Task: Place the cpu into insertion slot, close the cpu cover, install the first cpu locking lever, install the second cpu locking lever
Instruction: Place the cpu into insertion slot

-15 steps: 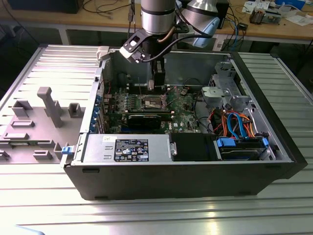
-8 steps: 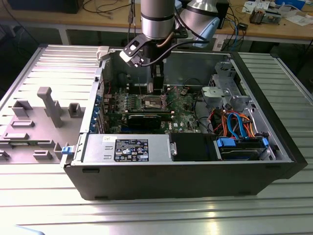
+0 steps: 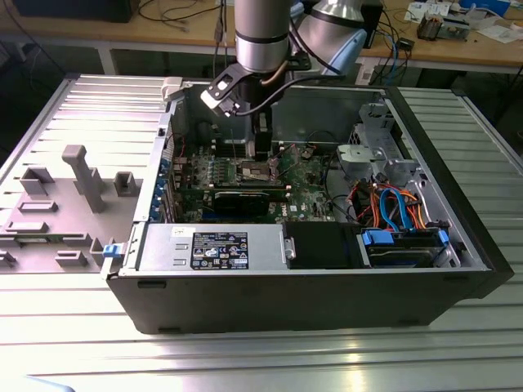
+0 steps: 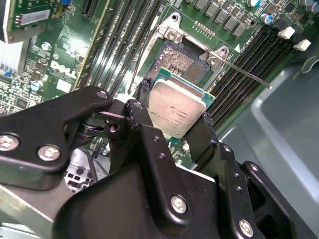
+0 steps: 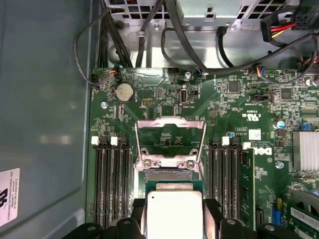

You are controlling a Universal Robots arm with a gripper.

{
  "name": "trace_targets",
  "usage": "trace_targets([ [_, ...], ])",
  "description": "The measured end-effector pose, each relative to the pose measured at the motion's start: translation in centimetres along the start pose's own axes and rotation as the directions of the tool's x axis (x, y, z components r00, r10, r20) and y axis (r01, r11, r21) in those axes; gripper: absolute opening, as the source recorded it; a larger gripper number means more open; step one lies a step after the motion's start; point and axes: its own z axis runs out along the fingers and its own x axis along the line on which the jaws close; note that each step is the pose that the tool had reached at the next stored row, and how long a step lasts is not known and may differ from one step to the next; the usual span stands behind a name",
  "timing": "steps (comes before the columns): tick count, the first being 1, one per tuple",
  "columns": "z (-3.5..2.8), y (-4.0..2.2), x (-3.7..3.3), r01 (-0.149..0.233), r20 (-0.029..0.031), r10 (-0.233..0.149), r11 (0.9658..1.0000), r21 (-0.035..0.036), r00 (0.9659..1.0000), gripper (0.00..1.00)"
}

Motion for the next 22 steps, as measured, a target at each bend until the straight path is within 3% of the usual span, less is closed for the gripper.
trace_targets([
  [12,1.84,-0.53,0.39,0.001,-0.0003,-0.001,1.0000,-0.0001,1.0000,0.55],
  [22,1.93,-0.53,0.39,0.001,-0.0002,-0.001,1.0000,-0.0002,1.0000,0.55],
])
